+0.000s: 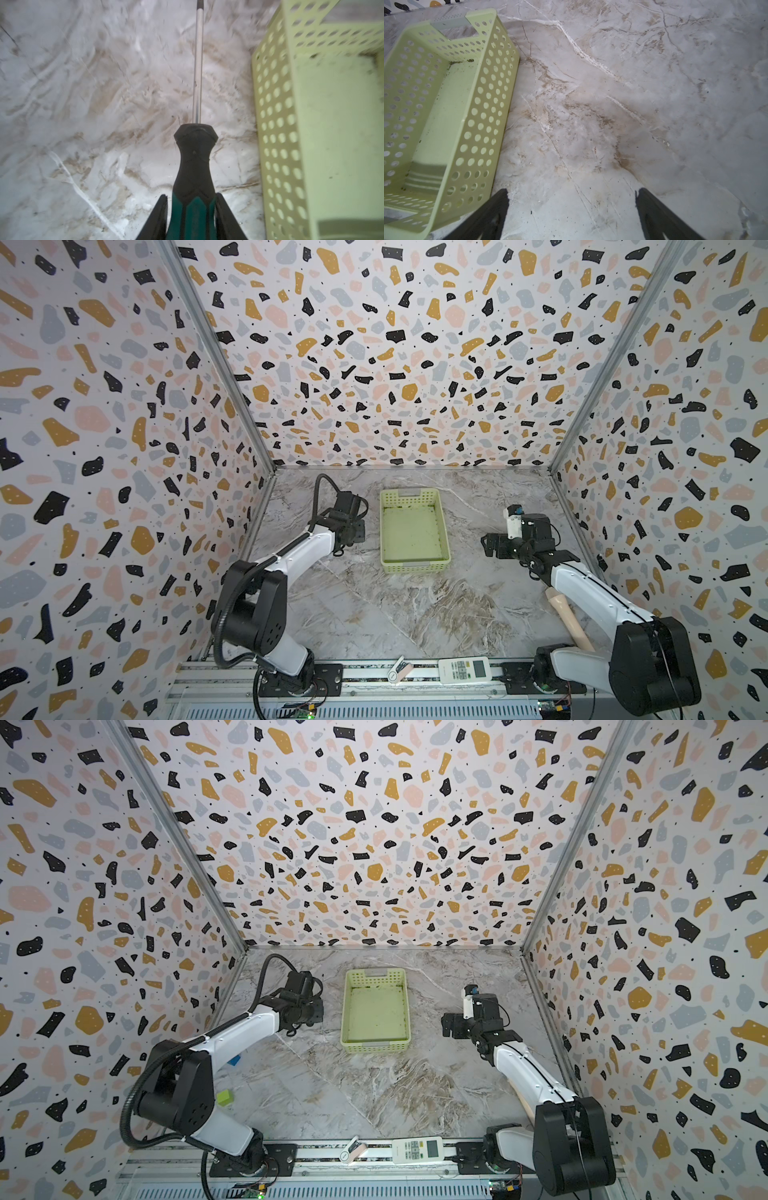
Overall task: Put the screwdriver in the bin
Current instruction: Pick up the screwdriver from the middle-left of the table, then place the screwdriver in the bin.
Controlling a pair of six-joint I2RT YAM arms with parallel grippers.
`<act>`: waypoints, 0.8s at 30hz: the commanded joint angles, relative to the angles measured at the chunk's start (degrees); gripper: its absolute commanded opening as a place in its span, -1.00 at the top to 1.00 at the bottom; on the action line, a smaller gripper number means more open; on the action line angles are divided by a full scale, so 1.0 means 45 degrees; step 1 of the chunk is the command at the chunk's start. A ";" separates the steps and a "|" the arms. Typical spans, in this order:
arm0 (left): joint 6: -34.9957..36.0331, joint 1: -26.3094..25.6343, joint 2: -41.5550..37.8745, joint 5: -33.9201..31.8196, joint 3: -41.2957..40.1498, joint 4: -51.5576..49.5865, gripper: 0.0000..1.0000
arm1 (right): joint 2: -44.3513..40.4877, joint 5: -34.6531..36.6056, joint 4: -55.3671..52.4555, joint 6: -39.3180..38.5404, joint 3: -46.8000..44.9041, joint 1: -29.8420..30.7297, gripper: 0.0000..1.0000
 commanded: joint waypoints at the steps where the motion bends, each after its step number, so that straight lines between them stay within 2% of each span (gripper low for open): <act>1: -0.0752 -0.0342 -0.0830 0.0027 0.0766 -0.0563 0.57 | -0.0424 -0.0228 -0.0014 0.0197 0.0180 -0.0113 -0.95; 8: -0.3661 -0.2355 -0.0607 0.0216 0.1081 0.0769 0.56 | -0.0409 -0.0578 0.0045 0.0369 0.0339 -0.0260 -0.95; 10: -0.4055 -0.3082 -0.0027 0.0285 0.1326 0.1376 0.54 | -0.0406 -0.0574 -0.0041 0.0365 0.0413 -0.0279 -0.95; 14: -0.4090 -0.4445 0.1805 -0.0282 0.2885 0.1076 0.52 | -0.0515 -0.0545 -0.0207 0.0290 0.0479 -0.0393 -0.95; 17: -0.4371 -0.4899 0.2799 -0.0770 0.3390 0.1236 0.52 | -0.0666 -0.0581 -0.0318 0.0342 0.0469 -0.0541 -0.95; 24: -0.4714 -0.4953 0.3972 -0.1241 0.3584 0.1964 0.52 | -0.1062 -0.0706 -0.0289 0.0465 0.0274 -0.0762 -0.95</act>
